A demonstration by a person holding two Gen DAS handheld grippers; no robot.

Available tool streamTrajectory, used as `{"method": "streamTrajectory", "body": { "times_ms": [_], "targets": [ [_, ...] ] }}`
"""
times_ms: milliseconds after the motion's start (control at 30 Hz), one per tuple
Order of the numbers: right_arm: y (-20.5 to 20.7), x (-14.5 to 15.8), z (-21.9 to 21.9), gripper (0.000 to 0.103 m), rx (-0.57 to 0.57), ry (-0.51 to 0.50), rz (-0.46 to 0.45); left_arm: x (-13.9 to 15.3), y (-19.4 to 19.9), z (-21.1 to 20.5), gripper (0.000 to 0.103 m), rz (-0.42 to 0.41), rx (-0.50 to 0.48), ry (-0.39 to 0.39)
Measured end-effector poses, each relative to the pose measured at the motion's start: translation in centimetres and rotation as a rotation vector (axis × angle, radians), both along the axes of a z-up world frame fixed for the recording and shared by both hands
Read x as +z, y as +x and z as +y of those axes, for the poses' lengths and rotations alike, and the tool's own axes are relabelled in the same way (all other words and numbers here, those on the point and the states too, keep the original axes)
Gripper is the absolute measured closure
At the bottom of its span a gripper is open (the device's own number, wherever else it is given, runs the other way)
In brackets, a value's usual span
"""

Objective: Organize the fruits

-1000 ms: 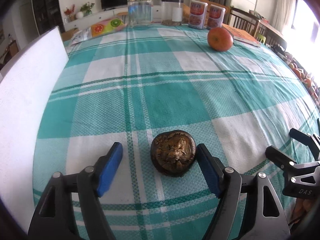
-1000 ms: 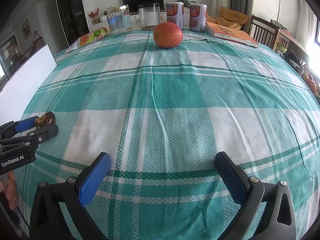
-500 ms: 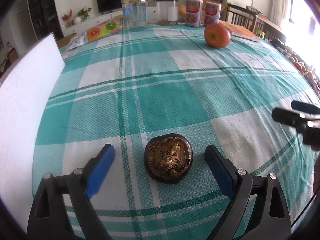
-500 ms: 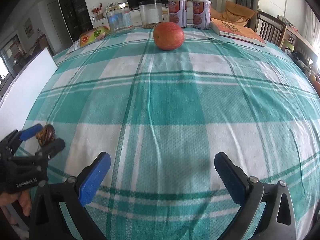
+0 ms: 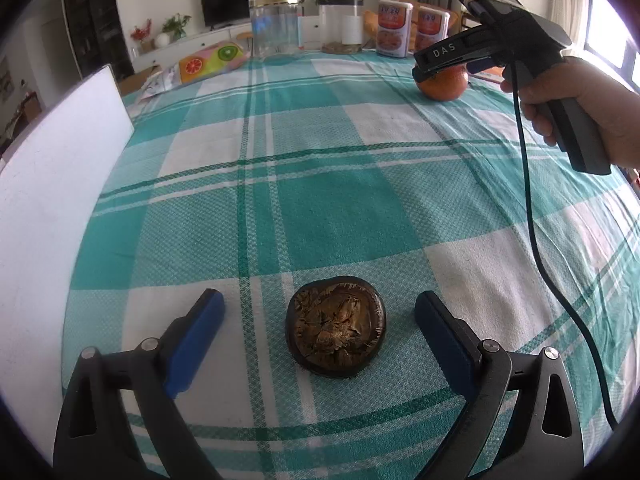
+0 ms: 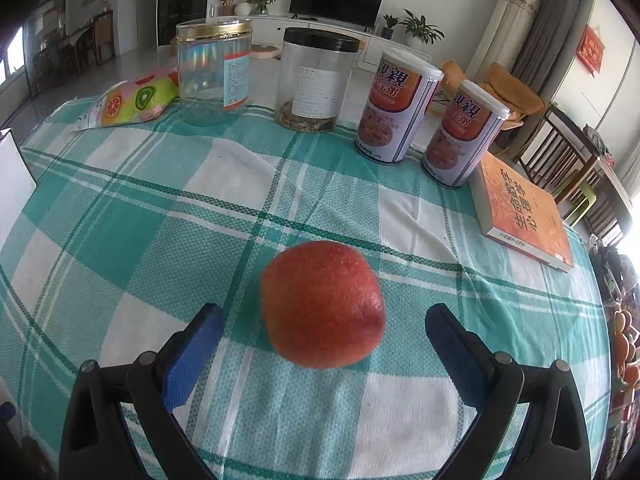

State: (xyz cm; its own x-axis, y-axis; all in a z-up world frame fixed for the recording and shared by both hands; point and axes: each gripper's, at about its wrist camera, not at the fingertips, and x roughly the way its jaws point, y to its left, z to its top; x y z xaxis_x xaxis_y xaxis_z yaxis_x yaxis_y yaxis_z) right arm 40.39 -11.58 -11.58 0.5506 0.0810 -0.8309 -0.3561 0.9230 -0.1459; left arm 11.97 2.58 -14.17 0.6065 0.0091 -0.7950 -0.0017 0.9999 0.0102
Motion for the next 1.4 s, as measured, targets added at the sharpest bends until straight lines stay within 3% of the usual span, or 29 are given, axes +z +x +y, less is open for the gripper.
{"method": "streamTrajectory", "body": {
  "times_ms": [33,100,200,267,367,600,700,767,800,867,900,1000,1100,1233,1300,1400],
  "targets": [
    [0.5,-0.3,-0.5,0.031,-0.013,0.03,0.03,0.0,0.0,0.0,0.005,0.0,0.0,0.0],
    [0.7,-0.5,-1.5,0.038,-0.037,0.111,0.07,0.0,0.0,0.0,0.005,0.0,0.0,0.0],
    [-0.9,-0.3,-2.6,0.038,-0.061,0.15,0.069,0.0,0.0,0.0,0.005,0.0,0.0,0.0],
    [-2.9,0.0,-3.9,0.038,-0.095,0.233,0.071,0.0,0.0,0.0,0.005,0.0,-0.001,0.0],
    [-6.9,0.2,-5.5,0.038,-0.13,0.378,0.107,0.0,0.0,0.0,0.005,0.0,-0.001,0.0],
    [-18.3,0.2,-6.6,0.038,-0.121,0.534,0.134,0.0,0.0,0.1,0.005,0.001,-0.002,-0.005],
    [-22.6,0.2,-7.5,0.038,-0.148,0.595,0.123,0.3,-0.2,0.6,0.009,0.024,-0.039,-0.047],
    [-24.9,0.0,-8.1,0.038,-0.167,0.619,0.119,0.6,-0.5,1.4,0.009,0.035,-0.049,-0.12],
    [-25.7,-0.1,-8.4,0.038,-0.177,0.631,0.122,0.8,-0.6,1.6,0.013,0.035,-0.054,-0.14],
    [-27.1,-0.2,-8.8,0.038,-0.192,0.638,0.123,1.0,-0.8,1.6,0.05,0.023,-0.071,-0.136],
    [-27.5,-0.2,-8.9,0.038,-0.192,0.63,0.12,1.1,-0.8,1.5,0.059,0.026,-0.09,-0.142],
    [-28.6,0.2,-8.7,0.038,-0.181,0.609,0.113,1.6,-1.3,1.8,0.059,0.03,-0.096,-0.197],
    [-29.5,1.4,-7.7,0.038,-0.146,0.605,0.119,4.4,-4.3,3.0,0.059,0.02,-0.095,-0.327],
    [-30.2,4.8,-2.5,0.038,0.002,0.613,0.138,11.0,-10.6,6.3,0.059,-0.038,-0.1,-0.497],
    [-30.6,7.0,2.0,0.038,0.116,0.614,0.141,14.2,-13.3,9.4,0.059,-0.084,-0.05,-0.522],
    [-31.3,10.2,9.8,0.038,0.301,0.626,0.165,17.5,-15.3,15.2,0.059,-0.142,0.097,-0.49]
  ]
}}
